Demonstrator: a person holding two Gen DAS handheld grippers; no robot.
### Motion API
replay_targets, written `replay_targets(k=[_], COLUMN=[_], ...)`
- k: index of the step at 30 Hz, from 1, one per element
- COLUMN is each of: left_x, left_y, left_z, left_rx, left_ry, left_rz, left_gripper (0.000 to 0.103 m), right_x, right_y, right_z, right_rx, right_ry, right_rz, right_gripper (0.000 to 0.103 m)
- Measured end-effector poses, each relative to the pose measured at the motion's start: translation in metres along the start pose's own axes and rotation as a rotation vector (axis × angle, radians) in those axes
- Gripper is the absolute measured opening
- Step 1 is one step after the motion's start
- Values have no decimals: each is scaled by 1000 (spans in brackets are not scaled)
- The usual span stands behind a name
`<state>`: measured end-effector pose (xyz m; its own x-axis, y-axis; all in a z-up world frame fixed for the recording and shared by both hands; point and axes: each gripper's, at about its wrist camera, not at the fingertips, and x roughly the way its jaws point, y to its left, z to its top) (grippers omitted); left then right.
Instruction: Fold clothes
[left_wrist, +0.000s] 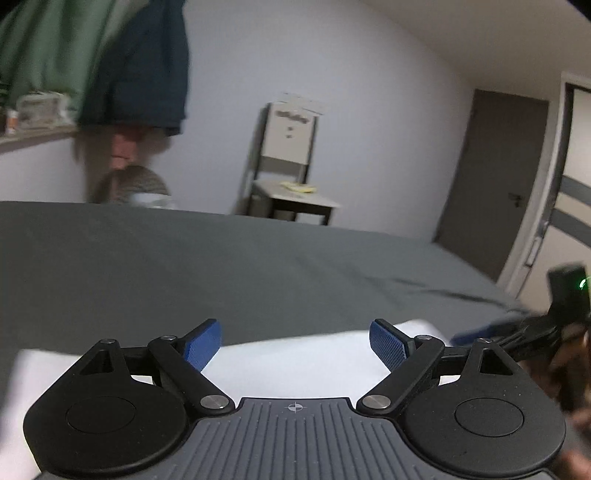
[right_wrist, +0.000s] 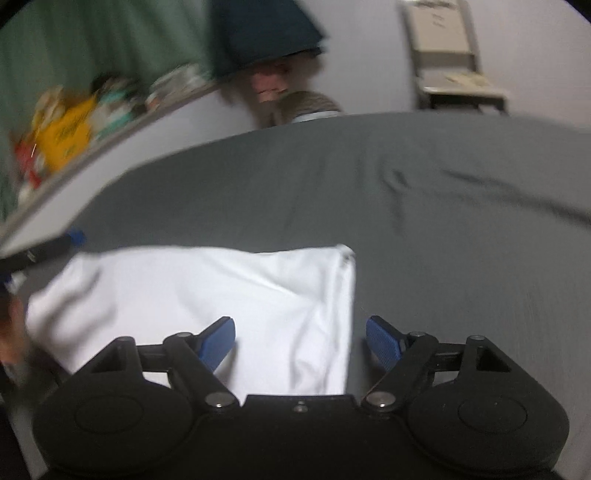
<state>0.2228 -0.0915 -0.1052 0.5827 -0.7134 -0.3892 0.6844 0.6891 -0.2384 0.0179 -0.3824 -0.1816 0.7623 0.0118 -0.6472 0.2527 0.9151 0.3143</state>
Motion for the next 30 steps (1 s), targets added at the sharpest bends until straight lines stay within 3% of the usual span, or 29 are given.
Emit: replay_targets(k=[7, 10, 12, 16, 20, 22, 24, 27, 30], left_x=[74, 96, 104, 82, 66, 62, 54, 36, 19], left_y=[-22, -15, -16, -23, -34, -36, -38, -44, -59], left_z=[-16, -33, -42, -35, -57, -68, -63, -68, -88], left_rx=[-139, -200, -166, -223, -231, -213, -267, -362, -340], left_ry=[47, 102, 95, 78, 139, 109, 123, 159, 204], left_rz=[128, 145, 149, 139, 130, 136, 160, 184, 174], left_gripper=[88, 88, 88, 88, 88, 88, 88, 88, 88], right_x=[11, 12, 14, 13, 12, 10, 7, 11, 17], right_y=[-8, -10, -13, -18, -19, -18, -16, -13, -12], right_z=[-3, -3, -4, -6, -9, -7, -5, -2, -1], right_rx=[34, 38, 59, 81, 94, 99, 96, 83, 67], right_ry=[2, 4, 6, -8, -3, 3, 11, 84, 143], right_rz=[29, 44, 50, 61, 61, 73, 92, 91, 116], right_gripper=[78, 78, 78, 79, 79, 79, 79, 79, 79])
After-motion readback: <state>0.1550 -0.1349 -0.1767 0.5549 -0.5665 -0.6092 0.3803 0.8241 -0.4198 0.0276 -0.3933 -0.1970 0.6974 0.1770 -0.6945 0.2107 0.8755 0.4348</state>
